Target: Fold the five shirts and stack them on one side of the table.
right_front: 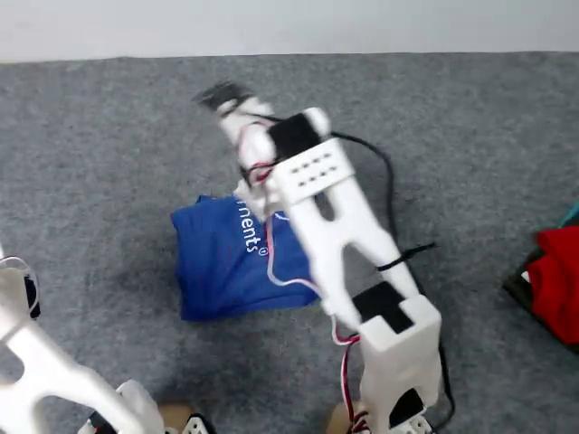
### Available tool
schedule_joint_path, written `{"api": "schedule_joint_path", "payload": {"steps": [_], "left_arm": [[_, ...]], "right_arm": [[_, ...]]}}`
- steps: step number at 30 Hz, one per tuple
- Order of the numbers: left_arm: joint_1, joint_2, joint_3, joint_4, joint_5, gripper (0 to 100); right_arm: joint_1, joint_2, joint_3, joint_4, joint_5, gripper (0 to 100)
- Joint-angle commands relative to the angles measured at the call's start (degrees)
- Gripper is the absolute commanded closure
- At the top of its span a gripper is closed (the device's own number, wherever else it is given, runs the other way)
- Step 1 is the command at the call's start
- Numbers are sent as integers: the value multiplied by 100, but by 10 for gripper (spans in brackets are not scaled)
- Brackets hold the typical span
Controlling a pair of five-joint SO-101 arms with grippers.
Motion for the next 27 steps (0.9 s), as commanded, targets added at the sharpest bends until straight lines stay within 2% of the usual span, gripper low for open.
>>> {"api": "schedule_joint_path", "payload": {"steps": [1,5,7,9,12,21,27], "left_arm": [[105,-132,-48,35,-18,996],[1020,-105,-66,0,0,996],[1547,-97,-48,-246,246,996],[1864,-97,-40,-571,563,995],[2198,-88,-40,-862,624,987],[2400,949,-189,-1002,844,980],[2400,1160,-593,-1029,870,980]], "right_arm": [[251,-391,255,224,-756,987],[268,-409,721,224,-1248,989],[259,-409,888,224,-1336,989],[242,-391,1029,224,-1345,989],[233,-356,1231,189,-1363,989],[242,514,1609,92,-1363,989],[813,1710,1574,101,-1336,989]]}}
